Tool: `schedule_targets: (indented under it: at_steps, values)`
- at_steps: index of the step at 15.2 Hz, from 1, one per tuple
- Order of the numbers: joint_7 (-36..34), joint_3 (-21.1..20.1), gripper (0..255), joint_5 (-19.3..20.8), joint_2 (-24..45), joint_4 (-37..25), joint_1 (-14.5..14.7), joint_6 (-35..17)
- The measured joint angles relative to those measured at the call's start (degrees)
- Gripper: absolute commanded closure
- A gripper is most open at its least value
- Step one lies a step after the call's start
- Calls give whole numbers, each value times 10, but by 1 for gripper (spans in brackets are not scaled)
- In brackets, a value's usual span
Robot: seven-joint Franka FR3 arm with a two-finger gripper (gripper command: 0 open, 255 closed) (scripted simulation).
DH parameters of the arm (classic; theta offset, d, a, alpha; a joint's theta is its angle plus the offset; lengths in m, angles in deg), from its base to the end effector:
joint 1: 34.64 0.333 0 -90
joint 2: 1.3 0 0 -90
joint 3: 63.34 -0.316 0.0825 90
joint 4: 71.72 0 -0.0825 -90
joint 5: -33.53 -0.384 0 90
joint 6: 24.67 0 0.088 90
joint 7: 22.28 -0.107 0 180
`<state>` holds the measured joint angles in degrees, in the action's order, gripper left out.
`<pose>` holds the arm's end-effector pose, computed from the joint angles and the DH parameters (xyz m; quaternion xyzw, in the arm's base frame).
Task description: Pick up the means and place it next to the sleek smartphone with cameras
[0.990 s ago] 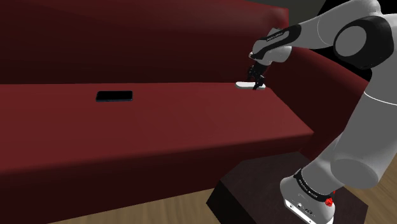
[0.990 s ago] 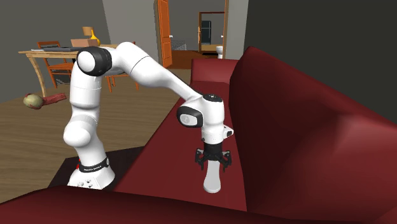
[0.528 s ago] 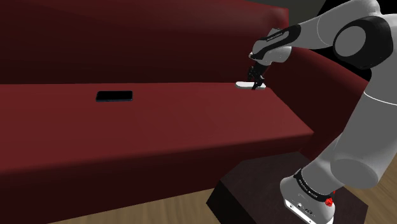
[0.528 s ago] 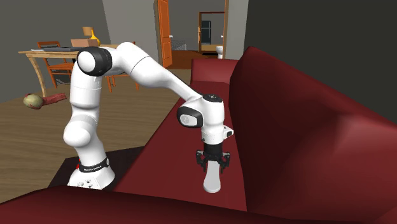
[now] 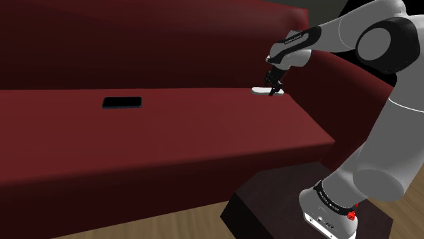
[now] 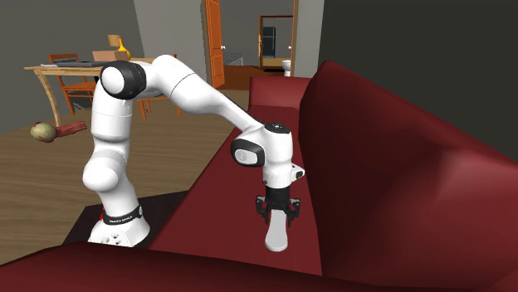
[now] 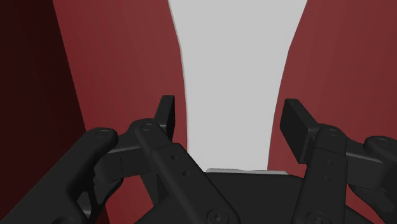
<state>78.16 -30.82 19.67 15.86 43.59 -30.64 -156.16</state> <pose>0.5336 -0.2706 0.3301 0.8468 0.5314 0.0198 0.0125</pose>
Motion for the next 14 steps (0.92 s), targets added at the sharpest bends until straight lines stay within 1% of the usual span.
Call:
schedule_targets:
  at_steps: [4,14]
  values:
    - [-4,3,255,7,-8,-5,2,12]
    - [-29,15,255,42,-50,-37,12,77]
